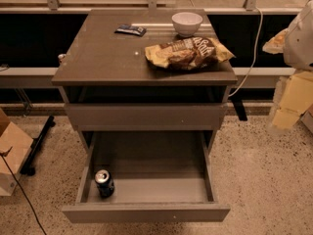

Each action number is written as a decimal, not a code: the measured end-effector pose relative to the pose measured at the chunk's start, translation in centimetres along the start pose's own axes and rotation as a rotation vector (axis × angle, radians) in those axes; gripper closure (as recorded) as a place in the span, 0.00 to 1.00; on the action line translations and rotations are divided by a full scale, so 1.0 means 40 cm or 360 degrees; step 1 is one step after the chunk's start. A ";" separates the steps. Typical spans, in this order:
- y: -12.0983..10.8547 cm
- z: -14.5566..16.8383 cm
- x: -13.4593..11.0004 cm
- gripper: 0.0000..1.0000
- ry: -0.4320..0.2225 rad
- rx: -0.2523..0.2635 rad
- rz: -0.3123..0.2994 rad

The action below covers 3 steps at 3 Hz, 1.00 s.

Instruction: Pick pepsi can from middle drawer and place on counter

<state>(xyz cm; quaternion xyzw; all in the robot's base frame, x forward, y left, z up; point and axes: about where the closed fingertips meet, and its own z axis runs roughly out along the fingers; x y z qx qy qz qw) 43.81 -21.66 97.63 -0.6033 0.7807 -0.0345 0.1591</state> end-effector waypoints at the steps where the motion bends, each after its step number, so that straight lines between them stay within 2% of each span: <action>1: 0.000 0.000 0.000 0.00 0.0000 0.0000 0.0000; 2: 0.011 0.035 -0.035 0.00 -0.0114 0.0003 -0.0032; 3: 0.031 0.107 -0.076 0.00 -0.0271 -0.0022 -0.0037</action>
Offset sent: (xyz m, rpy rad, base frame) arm 0.0082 0.0458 -0.0367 0.1743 -0.0499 0.1054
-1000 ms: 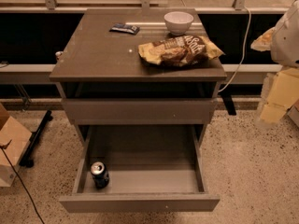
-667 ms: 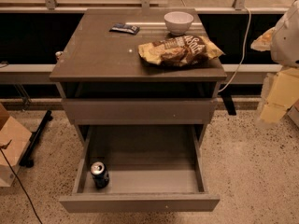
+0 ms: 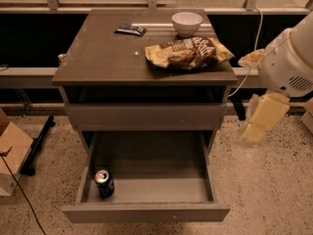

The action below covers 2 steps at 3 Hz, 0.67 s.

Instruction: Pick pepsi can from middle drawer and place on counter

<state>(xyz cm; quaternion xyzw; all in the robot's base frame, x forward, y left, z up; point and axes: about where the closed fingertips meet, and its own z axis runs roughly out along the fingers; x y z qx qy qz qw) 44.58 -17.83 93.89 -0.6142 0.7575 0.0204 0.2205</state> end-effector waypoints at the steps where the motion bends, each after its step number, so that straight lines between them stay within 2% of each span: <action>1: 0.015 0.079 -0.018 0.00 -0.0147 -0.0010 0.0019; 2: 0.010 0.079 -0.024 0.00 -0.0164 0.0009 0.0022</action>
Offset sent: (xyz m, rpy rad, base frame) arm 0.0047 0.0157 -0.0247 0.0823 -0.0117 0.0127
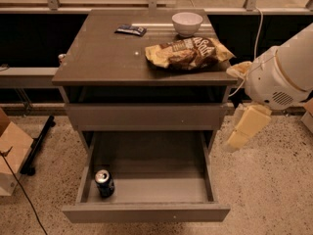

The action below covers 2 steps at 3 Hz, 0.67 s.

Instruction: Pick pepsi can from middle drawer and place on counter

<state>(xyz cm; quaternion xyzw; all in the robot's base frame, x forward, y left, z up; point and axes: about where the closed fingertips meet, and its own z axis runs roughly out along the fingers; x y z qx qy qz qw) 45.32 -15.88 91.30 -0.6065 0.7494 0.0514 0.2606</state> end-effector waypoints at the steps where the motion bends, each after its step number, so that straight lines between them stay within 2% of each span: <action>1: 0.001 0.013 -0.006 0.00 -0.0013 0.0008 0.0037; 2: 0.008 0.075 -0.026 0.00 -0.0069 -0.0029 0.0045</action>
Offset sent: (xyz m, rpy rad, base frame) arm 0.0194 0.0430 -0.0491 0.1054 0.0407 0.0120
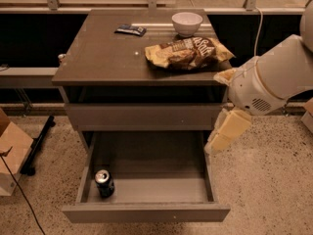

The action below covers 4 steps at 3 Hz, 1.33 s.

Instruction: Pick pepsi can from middle drawer and place on counter

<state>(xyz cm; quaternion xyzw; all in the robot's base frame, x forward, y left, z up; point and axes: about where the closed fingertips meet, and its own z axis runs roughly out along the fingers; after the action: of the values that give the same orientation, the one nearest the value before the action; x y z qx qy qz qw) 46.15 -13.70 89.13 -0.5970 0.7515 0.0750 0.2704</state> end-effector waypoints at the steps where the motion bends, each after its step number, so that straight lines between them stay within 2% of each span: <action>1: 0.010 0.090 -0.023 0.00 -0.0056 -0.0008 -0.0013; 2: 0.022 0.195 -0.048 0.00 -0.0129 -0.0009 -0.0016; 3: 0.023 0.330 -0.045 0.00 -0.0222 -0.0035 0.0022; 4: 0.011 0.397 -0.016 0.00 -0.0288 -0.0156 0.0056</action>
Offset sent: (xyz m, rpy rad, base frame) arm 0.0358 0.0901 -0.1043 0.1378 -0.0395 0.0364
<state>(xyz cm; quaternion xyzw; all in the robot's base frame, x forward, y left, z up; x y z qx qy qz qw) 50.85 -6.10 75.97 -0.5870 0.7298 0.1700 0.3064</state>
